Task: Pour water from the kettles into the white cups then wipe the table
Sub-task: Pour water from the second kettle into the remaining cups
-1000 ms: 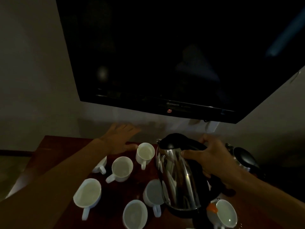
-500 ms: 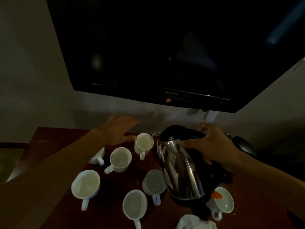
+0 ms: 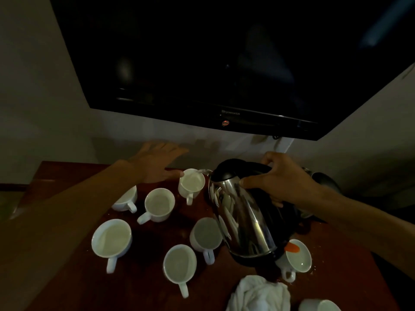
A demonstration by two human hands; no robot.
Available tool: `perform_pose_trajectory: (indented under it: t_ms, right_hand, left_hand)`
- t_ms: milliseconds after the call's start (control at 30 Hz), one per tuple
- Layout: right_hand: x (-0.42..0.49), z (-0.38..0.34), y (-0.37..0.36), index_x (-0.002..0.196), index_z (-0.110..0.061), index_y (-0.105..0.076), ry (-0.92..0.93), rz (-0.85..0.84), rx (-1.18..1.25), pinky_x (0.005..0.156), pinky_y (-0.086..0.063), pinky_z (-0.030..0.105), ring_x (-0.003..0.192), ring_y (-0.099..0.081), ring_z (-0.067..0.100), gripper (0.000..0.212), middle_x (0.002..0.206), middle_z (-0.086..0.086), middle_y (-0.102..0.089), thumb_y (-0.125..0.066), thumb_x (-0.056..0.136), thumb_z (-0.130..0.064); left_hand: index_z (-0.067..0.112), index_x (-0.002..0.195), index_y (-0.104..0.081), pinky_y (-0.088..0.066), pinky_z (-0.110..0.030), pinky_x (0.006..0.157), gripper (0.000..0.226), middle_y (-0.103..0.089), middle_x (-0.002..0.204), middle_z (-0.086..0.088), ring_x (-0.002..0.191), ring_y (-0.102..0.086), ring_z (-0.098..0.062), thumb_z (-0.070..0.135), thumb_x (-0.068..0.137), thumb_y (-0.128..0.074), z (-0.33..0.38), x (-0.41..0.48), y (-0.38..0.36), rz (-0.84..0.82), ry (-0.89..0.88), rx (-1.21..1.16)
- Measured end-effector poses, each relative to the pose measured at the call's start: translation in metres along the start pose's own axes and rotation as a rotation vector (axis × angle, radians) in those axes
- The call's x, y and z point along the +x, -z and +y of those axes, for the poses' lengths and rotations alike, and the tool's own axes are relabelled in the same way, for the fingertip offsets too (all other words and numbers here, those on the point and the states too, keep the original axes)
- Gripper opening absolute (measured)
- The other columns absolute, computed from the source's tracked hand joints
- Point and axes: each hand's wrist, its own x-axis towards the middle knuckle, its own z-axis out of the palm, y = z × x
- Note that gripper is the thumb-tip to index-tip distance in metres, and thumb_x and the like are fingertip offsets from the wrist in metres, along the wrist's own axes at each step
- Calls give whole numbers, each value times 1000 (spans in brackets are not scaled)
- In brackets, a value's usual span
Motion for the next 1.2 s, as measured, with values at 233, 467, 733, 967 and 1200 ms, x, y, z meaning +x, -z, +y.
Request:
perform_pose_trajectory:
  t_ms: [233,467,733,967,1200]
  right_hand:
    - [1,4,1,94,-12,-57,11,-12,-52,35,-40,25,32,-48,15,26,61,15,-69,-80,85,-21]
    - [2,3,1,95,-9,-56,-16,-31,-62,37,-41,26,33,-49,17,28,54,10,-65,-80,85,-20]
    - [3,-1,1,91,-5,-60,-2,-63,-81,38,-42,27,35,-48,19,25,56,18,-63,-79,86,-20]
    - [4,-6,0,89,-2,-61,2,-97,-68,36,-39,24,34,-46,17,24,51,9,-61,-78,87,-18]
    - [5,-7,1,87,-7,-60,-4,-107,-60,36,-39,25,35,-45,18,20,54,10,-62,-78,87,-16]
  left_hand:
    - [38,157,-9,-4,-56,122,79,-13,166,1,152,-9,-24,73,89,-33,3,-5,2,-25,4,48]
    - [38,157,-8,-6,-57,121,78,-15,165,0,152,-12,-25,72,91,-33,2,-5,-1,-38,-6,68]
    - [38,157,-8,1,-56,121,78,-13,166,1,153,-9,-23,72,90,-32,2,-8,-5,-61,14,56]
    - [38,157,-9,1,-57,121,75,-15,165,0,152,-11,-23,69,93,-37,5,-12,-4,-60,30,44]
    - [37,156,-12,9,-56,118,74,-19,164,2,152,-12,-20,68,94,-37,5,-19,-9,-24,27,24]
